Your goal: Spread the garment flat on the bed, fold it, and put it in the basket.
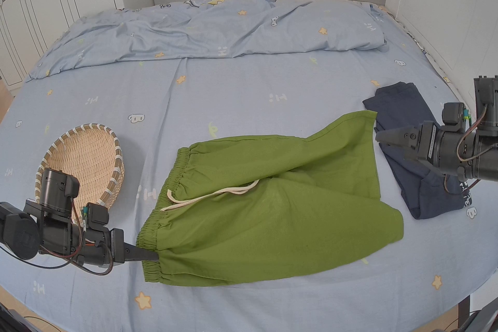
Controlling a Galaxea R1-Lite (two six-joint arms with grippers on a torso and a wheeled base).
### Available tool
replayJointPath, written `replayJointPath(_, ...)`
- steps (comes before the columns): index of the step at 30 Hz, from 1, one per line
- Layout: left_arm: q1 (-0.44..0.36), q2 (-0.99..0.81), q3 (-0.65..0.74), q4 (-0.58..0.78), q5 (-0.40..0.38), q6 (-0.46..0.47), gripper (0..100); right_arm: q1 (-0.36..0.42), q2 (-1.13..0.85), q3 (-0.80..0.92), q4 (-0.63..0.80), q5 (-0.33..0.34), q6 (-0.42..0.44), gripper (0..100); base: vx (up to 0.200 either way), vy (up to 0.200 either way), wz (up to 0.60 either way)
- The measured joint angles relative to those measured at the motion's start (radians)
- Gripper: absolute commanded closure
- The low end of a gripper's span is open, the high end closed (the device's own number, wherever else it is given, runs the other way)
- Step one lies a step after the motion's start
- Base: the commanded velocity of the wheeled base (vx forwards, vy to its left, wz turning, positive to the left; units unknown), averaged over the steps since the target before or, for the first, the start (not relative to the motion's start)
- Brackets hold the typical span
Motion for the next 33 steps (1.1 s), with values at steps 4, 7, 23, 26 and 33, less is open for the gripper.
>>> replayJointPath(4,0.049,-0.035,0.009,0.05,-0.008,0.031,100,-0.037,-0.001,0.049,0.013,0.06,-0.001,0,0.0,0.0,0.0)
replayJointPath(7,0.064,-0.048,0.003,0.092,-0.01,0.066,100,-0.097,0.001,0.095,0.014,0.147,-0.002,0,0.0,0.0,0.0)
replayJointPath(23,0.123,-0.035,-0.053,0.219,-0.014,0.179,100,-0.347,0.21,0.337,-0.139,0.46,-0.367,0,0.0,0.0,0.0)
replayJointPath(26,0.124,-0.029,-0.057,0.219,-0.015,0.182,100,-0.358,0.241,0.391,-0.242,0.482,-0.372,0,0.0,0.0,0.0)
replayJointPath(33,0.121,-0.022,-0.063,0.218,-0.016,0.186,100,-0.371,0.296,0.524,-0.437,0.51,-0.379,0,0.0,0.0,0.0)
